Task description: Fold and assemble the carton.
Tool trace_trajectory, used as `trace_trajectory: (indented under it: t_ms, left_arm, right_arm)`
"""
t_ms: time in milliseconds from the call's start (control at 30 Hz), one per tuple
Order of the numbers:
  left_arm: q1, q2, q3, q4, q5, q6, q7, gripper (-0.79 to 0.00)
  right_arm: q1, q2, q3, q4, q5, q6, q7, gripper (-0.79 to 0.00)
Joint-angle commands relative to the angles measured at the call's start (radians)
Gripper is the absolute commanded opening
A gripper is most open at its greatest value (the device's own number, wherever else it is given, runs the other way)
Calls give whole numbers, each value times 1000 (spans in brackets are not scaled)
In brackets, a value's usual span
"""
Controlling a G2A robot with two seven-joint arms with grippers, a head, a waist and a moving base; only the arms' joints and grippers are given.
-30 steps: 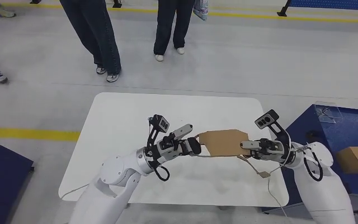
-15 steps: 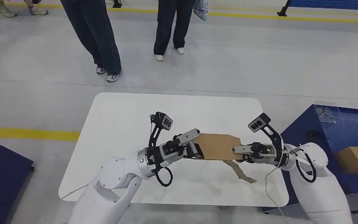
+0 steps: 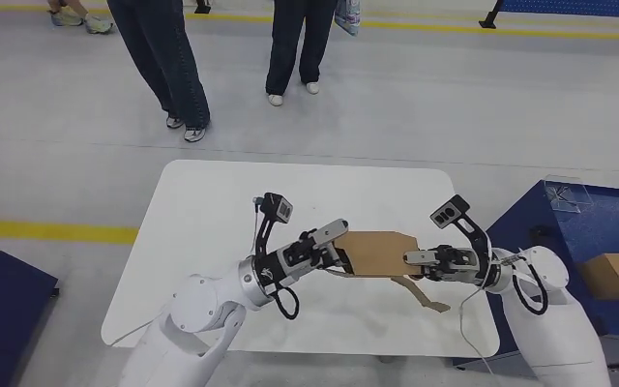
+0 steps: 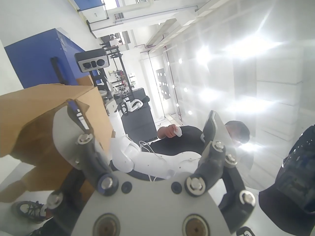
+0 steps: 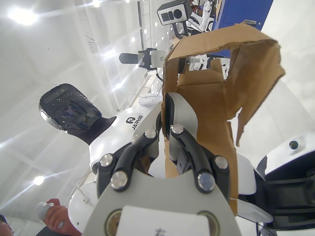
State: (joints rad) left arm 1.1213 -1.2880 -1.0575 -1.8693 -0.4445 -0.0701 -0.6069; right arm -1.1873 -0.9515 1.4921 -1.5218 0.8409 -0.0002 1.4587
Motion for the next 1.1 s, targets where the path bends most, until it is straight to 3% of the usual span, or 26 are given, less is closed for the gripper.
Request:
trace_trajectory:
  t_ms: [0,1067]
  left_arm:
    - [5,0,-1,-7,11,-8,4,0]
    - [36,0,-9,-87,155,-18,73,0]
  right_arm:
    - [1,0,-4,0,-6,0,1,-785]
    - [22,4,-32,19,-39,-2,-1,-785]
